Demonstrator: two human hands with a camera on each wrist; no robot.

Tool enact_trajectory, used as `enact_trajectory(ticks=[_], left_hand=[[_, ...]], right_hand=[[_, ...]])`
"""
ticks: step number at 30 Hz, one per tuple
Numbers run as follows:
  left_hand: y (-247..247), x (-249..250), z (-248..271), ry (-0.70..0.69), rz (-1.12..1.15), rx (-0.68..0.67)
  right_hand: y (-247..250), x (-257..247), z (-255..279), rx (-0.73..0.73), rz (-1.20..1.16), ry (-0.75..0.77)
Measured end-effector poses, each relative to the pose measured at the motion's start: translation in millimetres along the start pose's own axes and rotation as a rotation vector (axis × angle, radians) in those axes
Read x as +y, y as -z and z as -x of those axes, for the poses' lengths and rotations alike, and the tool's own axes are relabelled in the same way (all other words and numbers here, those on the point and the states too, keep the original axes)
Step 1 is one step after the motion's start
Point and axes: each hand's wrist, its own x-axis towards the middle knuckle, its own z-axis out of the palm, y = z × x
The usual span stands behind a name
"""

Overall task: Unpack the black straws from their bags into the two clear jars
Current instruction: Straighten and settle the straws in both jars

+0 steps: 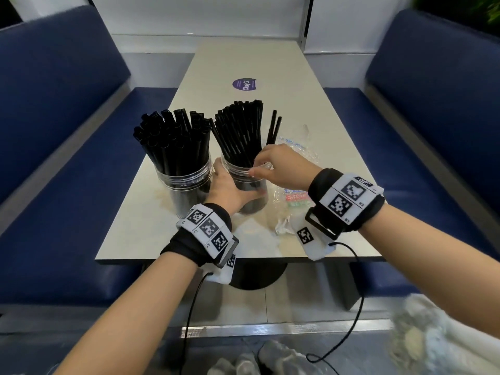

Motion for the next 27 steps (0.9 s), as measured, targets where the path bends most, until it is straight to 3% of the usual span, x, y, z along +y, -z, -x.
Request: enact_trajectory(ticks=[5, 9, 13, 16, 22, 27], left_hand=[[7.9, -2.4, 6.2, -0.022, 0.055, 0.051], [12.5, -5.9, 10.5, -0.061, -0.005, 0.087], [12.7, -5.8, 13.9, -0.077, -0.056, 0.080], [11.4, -5.6, 14.3, -0.077, -0.079, 0.075], [9.0, -3.7, 18.7, -0.063, -0.025, 0.052], [9.1, -4.2, 20.6, -0.112, 0.000, 0.059]], right_hand=[[9.4, -8.8, 18.0, 0.033, -0.118, 0.012], [32.5, -16.2, 14.1, 0.373, -0.250, -0.002], [31.5, -22.1, -12.5, 0.208, -0.238, 0.048], [24.0, -30.2, -30.2, 0.179, -0.249, 0.030], [3.0, -51.0, -40.7, 0.254, -0.251, -0.026], [-11.1, -58.1, -45.6, 0.466, -0.354, -0.034]])
